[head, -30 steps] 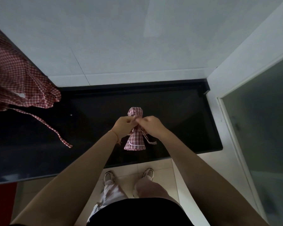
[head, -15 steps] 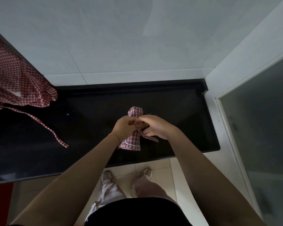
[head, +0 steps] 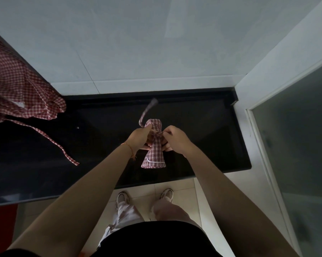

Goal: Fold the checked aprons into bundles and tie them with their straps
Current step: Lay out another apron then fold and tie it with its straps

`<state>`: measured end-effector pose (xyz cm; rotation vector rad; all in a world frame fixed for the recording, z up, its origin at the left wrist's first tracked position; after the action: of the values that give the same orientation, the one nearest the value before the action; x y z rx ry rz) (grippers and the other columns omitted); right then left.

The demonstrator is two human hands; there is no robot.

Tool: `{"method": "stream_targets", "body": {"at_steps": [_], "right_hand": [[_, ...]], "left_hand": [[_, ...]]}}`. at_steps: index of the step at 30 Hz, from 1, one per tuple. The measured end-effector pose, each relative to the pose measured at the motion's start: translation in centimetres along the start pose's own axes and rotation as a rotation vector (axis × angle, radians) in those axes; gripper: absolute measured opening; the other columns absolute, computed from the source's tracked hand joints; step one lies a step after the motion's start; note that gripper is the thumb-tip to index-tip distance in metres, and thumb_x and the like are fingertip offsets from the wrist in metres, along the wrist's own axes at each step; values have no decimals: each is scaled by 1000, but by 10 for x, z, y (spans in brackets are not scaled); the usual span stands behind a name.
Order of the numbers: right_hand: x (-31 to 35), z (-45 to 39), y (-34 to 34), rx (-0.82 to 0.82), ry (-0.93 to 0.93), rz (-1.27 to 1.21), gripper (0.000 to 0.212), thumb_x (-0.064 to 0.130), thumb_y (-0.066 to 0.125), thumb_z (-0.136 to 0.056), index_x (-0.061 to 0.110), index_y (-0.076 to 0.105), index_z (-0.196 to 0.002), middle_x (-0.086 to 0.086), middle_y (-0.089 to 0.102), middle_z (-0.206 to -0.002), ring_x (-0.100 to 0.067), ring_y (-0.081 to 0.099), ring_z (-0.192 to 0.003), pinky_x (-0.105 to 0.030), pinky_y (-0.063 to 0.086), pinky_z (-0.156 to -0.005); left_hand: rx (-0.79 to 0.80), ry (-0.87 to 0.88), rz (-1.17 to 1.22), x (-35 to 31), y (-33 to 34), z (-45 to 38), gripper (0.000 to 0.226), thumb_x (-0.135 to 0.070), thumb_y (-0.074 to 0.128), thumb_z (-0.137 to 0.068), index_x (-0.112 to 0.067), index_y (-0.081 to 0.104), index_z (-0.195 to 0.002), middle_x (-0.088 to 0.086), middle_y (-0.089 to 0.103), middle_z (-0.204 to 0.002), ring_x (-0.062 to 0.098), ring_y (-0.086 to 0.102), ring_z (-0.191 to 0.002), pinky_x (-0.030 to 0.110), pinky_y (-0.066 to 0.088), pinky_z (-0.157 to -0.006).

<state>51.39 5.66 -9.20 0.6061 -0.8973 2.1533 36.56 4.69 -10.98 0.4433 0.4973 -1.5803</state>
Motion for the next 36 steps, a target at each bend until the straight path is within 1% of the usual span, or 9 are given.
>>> {"method": "stream_targets", "body": {"at_steps": [7,9,12,17,21,25,28,32,36], "right_hand": [[-4,15,-2,-221,-276,532,20,25,58,-98,22,70,-114,-1,44,-119,-15,41,-108,-29,43,-91],[1,12,0,-247,-361,500,17,23,61,-96,19,73,-108,0,51,-117,-13,46,-107,-26,43,-90],[4,6,9,-274,-324,395,15,21,56,-99,15,70,-99,0,57,-104,-6,53,-86,-14,38,-71],[-4,4,21,-367,-256,217,4,17,60,-96,17,56,-94,3,57,-93,-6,57,-78,-16,43,-67],[-3,-2,21,-347,-242,106,9,15,59,-97,17,55,-105,4,56,-101,-5,57,-84,-16,45,-69],[-4,-6,28,-352,-234,98,13,16,54,-100,9,57,-110,-2,49,-111,-5,53,-82,-14,43,-65],[-5,-7,31,-401,-239,130,11,19,54,-100,10,53,-107,-4,52,-107,-10,57,-85,-16,44,-66],[-5,-7,30,-484,-214,187,12,23,57,-99,14,49,-100,0,55,-90,-10,55,-73,-16,40,-58],[1,-7,30,-549,-241,306,15,23,57,-99,17,43,-97,3,54,-82,-8,53,-66,-21,46,-58]], "left_hand": [[10,18,4,-2,2,-3,42,-45,40,-103,-8,58,-108,17,64,-109,27,64,-102,45,56,-93],[11,50,-24,-2,2,-5,46,-45,40,-104,-6,61,-114,18,64,-113,28,64,-100,45,57,-90],[7,74,-43,-2,1,-4,48,-45,40,-103,-6,58,-125,16,63,-115,26,65,-100,39,60,-84],[18,207,-180,0,2,-1,49,-48,38,-103,-10,65,-117,13,67,-109,24,66,-96,37,60,-83],[26,338,-257,2,3,8,50,-48,41,-101,-9,72,-102,26,67,-102,39,65,-98,50,57,-88],[44,362,-269,8,6,12,53,-49,46,-99,-2,71,-105,27,67,-102,45,62,-101,56,54,-89],[45,374,-218,10,10,15,40,-45,43,-102,-19,73,-105,21,68,-106,41,62,-106,56,52,-93],[30,386,-128,15,16,17,31,-42,40,-104,-37,66,-121,-6,68,-112,15,64,-105,43,52,-99],[-25,341,-122,18,14,18,27,-43,45,-102,-39,67,-116,2,71,-109,20,64,-95,42,55,-90]]}}
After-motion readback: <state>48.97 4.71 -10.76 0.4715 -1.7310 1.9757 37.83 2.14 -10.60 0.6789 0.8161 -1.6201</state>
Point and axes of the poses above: each hand's wrist, its own z-axis away from the middle knuckle, its own y-axis out of the palm, x = y × z, the point moved 3 cm from there along -z, towards the middle knuckle
